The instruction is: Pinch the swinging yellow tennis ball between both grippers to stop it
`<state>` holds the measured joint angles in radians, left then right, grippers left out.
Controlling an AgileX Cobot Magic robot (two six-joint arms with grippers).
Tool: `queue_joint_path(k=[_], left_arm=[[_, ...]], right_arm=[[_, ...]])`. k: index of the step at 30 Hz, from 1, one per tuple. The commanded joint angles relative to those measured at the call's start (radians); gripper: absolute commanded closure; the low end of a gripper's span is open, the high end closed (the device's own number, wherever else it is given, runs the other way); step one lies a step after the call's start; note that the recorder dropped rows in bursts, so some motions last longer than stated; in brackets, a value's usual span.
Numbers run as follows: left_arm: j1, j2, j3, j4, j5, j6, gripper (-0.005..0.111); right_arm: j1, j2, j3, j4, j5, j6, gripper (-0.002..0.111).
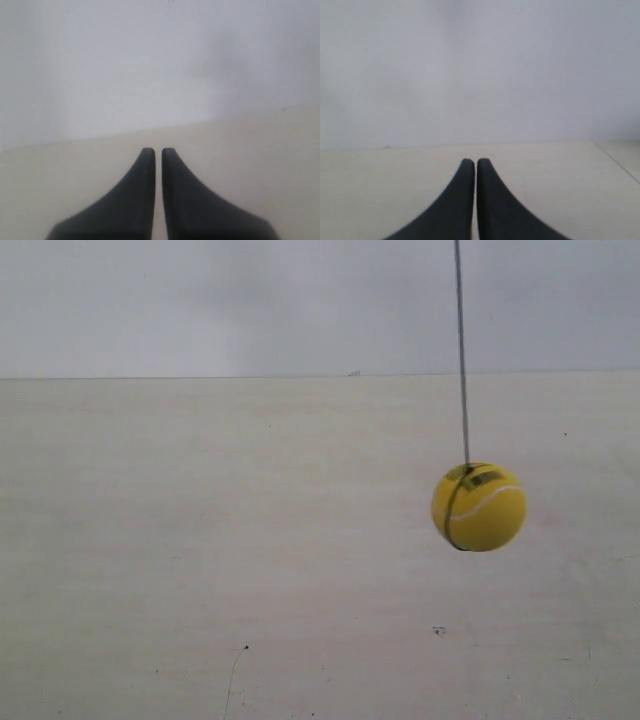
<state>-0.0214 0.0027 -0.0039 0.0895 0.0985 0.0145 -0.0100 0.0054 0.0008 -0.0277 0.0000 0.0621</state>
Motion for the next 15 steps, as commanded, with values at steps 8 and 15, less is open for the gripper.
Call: queue_joint_path(k=[8, 15], left_arm=[[0.001, -0.003, 0.004, 0.0, -0.523, -0.361, 0.102], [0.001, 0.008, -0.017, 0.015, -0.791, -0.319, 0.102]], right_arm=[[0.005, -0.005, -0.001, -0.008, -0.369, 0.316, 0.108], [0.005, -0.005, -0.001, -0.053, -0.676, 0.509, 0.108]])
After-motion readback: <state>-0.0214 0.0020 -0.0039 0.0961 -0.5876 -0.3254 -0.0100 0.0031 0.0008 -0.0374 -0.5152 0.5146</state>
